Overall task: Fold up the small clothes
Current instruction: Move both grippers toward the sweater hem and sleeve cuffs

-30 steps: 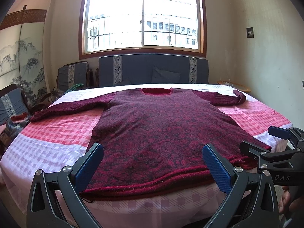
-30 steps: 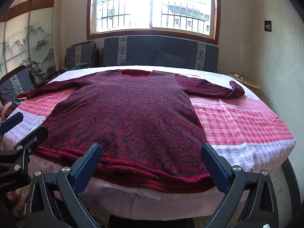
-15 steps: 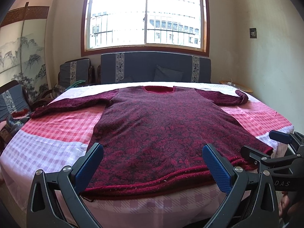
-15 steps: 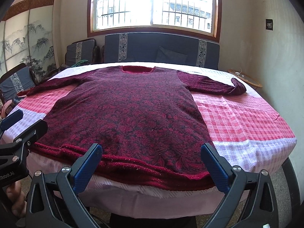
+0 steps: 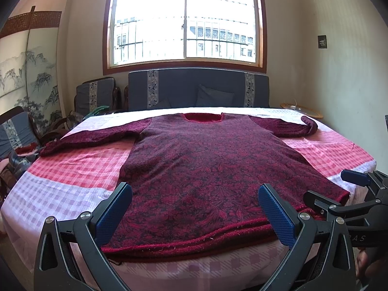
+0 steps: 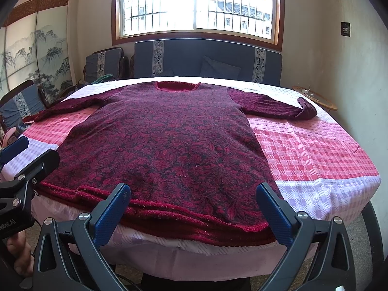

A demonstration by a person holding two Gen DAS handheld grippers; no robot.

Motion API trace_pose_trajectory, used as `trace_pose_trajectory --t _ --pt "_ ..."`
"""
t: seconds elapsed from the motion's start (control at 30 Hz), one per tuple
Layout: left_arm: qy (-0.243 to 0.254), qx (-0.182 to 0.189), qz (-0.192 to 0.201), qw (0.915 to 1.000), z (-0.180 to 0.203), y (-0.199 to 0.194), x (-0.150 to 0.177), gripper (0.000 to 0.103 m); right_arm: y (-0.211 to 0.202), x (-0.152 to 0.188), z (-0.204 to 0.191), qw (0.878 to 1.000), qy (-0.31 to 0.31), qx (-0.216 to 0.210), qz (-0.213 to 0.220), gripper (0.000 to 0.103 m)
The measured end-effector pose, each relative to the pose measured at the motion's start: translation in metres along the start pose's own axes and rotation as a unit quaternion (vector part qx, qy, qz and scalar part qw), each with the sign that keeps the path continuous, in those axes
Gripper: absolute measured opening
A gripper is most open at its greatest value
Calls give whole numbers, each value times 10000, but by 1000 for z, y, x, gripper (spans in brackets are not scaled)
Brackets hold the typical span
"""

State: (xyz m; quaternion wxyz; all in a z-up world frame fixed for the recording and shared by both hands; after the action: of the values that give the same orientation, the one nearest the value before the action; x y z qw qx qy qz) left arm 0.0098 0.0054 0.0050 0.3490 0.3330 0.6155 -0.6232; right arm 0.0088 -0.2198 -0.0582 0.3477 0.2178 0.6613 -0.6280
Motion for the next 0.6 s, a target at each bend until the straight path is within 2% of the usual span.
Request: trace_pose_trajectory --t 0.6 --pt "111 -275 100 9995 2 22 -50 103 20 -31 16 9998 60 -109 -165 102"
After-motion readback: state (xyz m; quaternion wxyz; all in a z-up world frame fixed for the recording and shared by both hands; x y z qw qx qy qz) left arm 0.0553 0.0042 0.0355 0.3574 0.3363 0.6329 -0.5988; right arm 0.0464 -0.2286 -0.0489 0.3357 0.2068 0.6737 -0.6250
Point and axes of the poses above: each gripper's, at about its wrist camera, not at the fingertips, and y roughly the way its jaws point, z to its right, x to its underside, the point moved 1 cm from there along y, roughly the way its jaws point, and after that the axes turned 6 degrees about -z, right-handed, at the moved point
